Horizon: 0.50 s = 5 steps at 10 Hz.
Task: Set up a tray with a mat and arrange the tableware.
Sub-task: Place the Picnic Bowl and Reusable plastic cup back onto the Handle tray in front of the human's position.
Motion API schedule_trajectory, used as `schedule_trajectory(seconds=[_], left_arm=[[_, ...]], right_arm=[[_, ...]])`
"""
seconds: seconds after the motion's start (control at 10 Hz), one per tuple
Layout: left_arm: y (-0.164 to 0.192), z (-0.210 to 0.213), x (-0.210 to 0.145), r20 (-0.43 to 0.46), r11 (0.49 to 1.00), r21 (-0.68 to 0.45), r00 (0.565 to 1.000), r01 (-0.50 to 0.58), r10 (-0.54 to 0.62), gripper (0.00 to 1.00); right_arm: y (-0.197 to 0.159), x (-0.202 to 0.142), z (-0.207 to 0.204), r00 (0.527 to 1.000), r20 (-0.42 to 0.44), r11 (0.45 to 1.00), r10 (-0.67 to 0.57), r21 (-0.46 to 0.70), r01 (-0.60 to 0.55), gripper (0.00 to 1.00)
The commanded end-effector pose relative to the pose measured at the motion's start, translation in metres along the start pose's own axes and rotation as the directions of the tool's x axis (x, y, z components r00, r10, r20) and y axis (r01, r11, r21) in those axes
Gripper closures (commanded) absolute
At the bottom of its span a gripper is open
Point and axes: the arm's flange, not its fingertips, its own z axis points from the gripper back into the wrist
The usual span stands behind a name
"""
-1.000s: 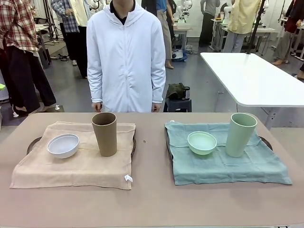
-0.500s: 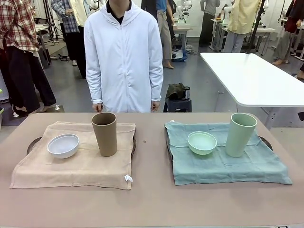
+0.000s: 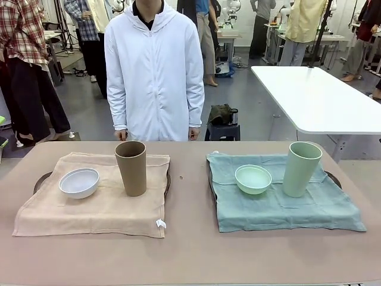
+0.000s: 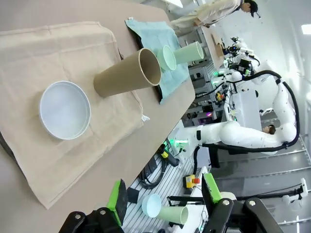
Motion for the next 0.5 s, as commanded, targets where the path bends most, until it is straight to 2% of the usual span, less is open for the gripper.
schedule_trajectory(seconds=[0.0,0.4], left_arm=[[-0.0007,0.0036,0.0004,0.009,1.000,-0.009,1.000,-0.013,0.013,0.19],[-0.0007,0.0036,0.0004,0.009,1.000,-0.009,1.000,-0.013,0.013,0.19]], right_arm=[[0.0016,-0.0040,-0.0038,1.000,0.015,1.000,0.024,0.001,-0.024,0.00],[0.0016,-0.0040,-0.0038,1.000,0.015,1.000,0.024,0.001,-0.024,0.00]])
